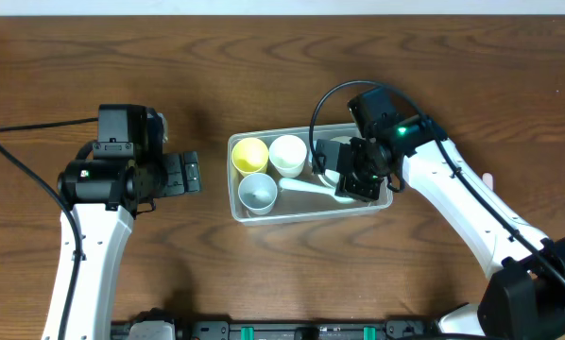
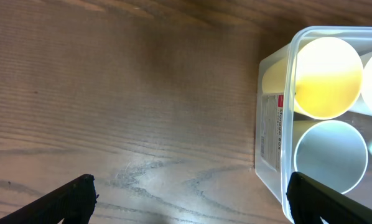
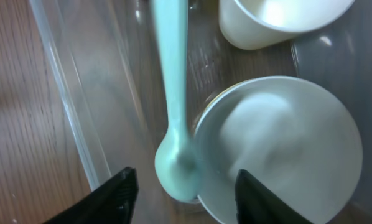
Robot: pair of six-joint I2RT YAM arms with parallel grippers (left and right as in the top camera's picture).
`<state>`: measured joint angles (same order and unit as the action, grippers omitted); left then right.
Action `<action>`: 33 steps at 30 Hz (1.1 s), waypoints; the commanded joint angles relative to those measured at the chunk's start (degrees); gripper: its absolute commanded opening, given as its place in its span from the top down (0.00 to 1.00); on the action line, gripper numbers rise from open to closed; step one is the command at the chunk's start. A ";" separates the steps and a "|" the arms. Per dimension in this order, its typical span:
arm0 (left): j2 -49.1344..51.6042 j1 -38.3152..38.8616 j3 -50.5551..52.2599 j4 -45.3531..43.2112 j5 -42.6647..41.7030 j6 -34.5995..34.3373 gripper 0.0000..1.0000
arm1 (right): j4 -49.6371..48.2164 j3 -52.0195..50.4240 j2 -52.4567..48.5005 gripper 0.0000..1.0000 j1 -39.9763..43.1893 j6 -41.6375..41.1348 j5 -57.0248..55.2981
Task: Pack container
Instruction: 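Carry the spoon into the container and release it, then move the right gripper right to the white fork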
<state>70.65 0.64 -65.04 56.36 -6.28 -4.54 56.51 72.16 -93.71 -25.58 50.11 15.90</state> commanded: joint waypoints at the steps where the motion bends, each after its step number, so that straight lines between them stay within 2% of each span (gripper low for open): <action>1: -0.20 -0.09 -0.04 0.11 -0.61 -0.52 0.02 | 0.13 0.00 0.07 0.43 -0.31 -2.38 0.66; 6: -0.20 -0.09 -0.04 0.13 -0.61 -0.50 0.02 | -0.35 0.11 0.09 0.47 -0.31 -5.90 0.13; 8: -0.20 -0.09 -0.04 0.11 -0.61 -0.52 0.02 | -1.03 0.48 0.20 0.52 -0.31 -8.13 -0.87; 9: -0.20 -0.09 -0.04 0.11 -0.61 -0.52 0.02 | -1.60 0.85 0.39 0.54 -0.24 -10.27 -2.27; 14: -0.20 -0.09 -0.04 0.11 -0.61 -0.50 0.02 | -2.82 4.28 2.67 0.55 1.75 -22.43 -12.46; 16: -0.20 -0.09 -0.04 0.11 -0.61 -0.50 0.02 | -4.17 5.88 4.90 0.53 4.28 -31.82 -19.61; 18: -0.20 -0.09 -0.04 0.11 -0.61 -0.50 0.02 | -5.14 7.02 7.50 0.49 8.07 -41.86 -25.57; 20: -0.20 -0.09 -0.04 0.11 -0.61 -0.50 0.02 | -5.16 7.23 10.49 0.36 13.53 -51.36 -27.96; 23: -0.20 -0.09 -0.04 0.11 -0.61 -0.50 0.02 | -2.29 7.21 13.29 0.24 22.75 -60.81 -27.76; 25: -0.20 -0.09 -0.04 0.11 -0.61 -0.50 0.02 | 0.76 7.21 13.60 0.20 29.29 -63.78 -26.95; 28: -0.20 -0.09 -0.04 0.09 -0.61 -0.52 0.02 | 4.09 5.73 13.03 0.19 38.36 -63.80 -24.44; 33: -0.20 -0.09 -0.04 0.09 -0.61 -0.52 0.02 | 3.91 -2.86 11.69 0.16 50.31 -63.80 -18.86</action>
<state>70.65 0.64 -65.04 56.36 -6.28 -4.54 60.51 74.11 -80.68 20.36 -10.59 -7.07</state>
